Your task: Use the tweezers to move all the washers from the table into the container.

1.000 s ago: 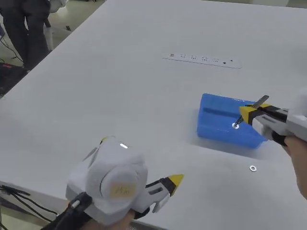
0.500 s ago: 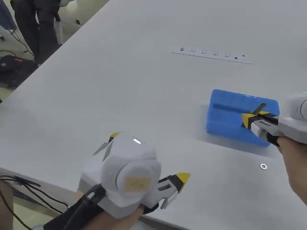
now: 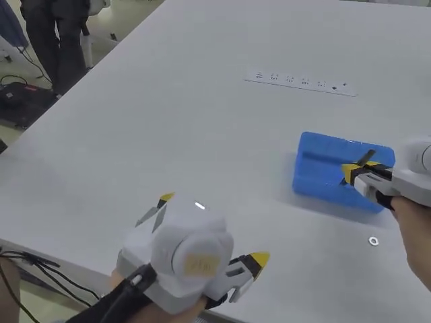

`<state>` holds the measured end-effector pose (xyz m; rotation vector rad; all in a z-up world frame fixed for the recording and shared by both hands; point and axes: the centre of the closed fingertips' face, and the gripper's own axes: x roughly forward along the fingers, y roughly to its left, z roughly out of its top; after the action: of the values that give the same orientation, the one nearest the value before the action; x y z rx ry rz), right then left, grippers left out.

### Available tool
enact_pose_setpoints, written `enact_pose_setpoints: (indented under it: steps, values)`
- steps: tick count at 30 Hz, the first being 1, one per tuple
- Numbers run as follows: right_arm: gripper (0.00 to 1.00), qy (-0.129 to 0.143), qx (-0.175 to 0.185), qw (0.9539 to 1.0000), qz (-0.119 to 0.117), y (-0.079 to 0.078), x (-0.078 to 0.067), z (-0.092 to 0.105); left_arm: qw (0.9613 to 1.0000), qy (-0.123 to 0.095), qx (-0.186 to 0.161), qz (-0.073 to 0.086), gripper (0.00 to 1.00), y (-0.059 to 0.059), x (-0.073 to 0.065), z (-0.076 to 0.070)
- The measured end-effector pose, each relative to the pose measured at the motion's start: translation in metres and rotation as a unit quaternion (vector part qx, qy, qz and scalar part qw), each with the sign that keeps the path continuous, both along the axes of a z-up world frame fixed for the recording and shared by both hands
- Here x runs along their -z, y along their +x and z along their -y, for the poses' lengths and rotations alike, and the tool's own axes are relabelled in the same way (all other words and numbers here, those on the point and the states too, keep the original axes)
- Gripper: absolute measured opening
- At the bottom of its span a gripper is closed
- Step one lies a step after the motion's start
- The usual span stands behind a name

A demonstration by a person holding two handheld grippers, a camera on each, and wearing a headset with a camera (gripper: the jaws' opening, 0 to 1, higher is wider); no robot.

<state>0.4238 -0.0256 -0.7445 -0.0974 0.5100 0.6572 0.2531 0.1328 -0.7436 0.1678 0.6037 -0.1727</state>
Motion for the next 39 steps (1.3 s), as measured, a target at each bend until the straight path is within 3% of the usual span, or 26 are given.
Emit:
enact_pose_setpoints:
  steps: [9,15,19,21,26,32,36,39]
  values:
    - [0.05,0.036,0.018,0.9986,0.035,-0.028,-0.050,0.027,1.0000,0.003,0.006,-0.004,0.99,-0.001,0.002,0.002]
    - [0.05,0.045,0.030,0.9978,0.040,-0.046,-0.060,0.042,0.9999,0.007,0.012,-0.006,0.99,-0.002,0.003,0.004]
    - [0.05,0.046,0.042,0.9976,0.029,-0.056,-0.050,0.050,0.9998,0.009,0.014,-0.012,0.99,-0.002,0.006,0.004]
    - [0.05,0.034,0.045,0.9982,0.022,-0.062,-0.041,0.054,0.9998,0.003,0.017,-0.005,0.99,-0.002,0.003,0.006]
    - [0.05,0.014,0.045,0.9989,-0.001,-0.070,-0.017,0.061,0.9998,0.005,0.016,-0.007,0.99,-0.002,0.004,0.006]
    - [0.05,-0.004,0.044,0.9989,-0.018,-0.071,0.005,0.062,0.9993,0.020,0.020,-0.023,0.99,-0.004,0.011,0.005]
    - [0.05,-0.012,0.043,0.9986,-0.028,-0.071,0.018,0.062,0.9994,0.013,0.027,-0.019,0.99,-0.004,0.008,0.009]
    - [0.05,-0.019,0.044,0.9984,-0.030,-0.070,0.023,0.062,0.9993,0.015,0.023,-0.027,0.99,-0.005,0.011,0.007]
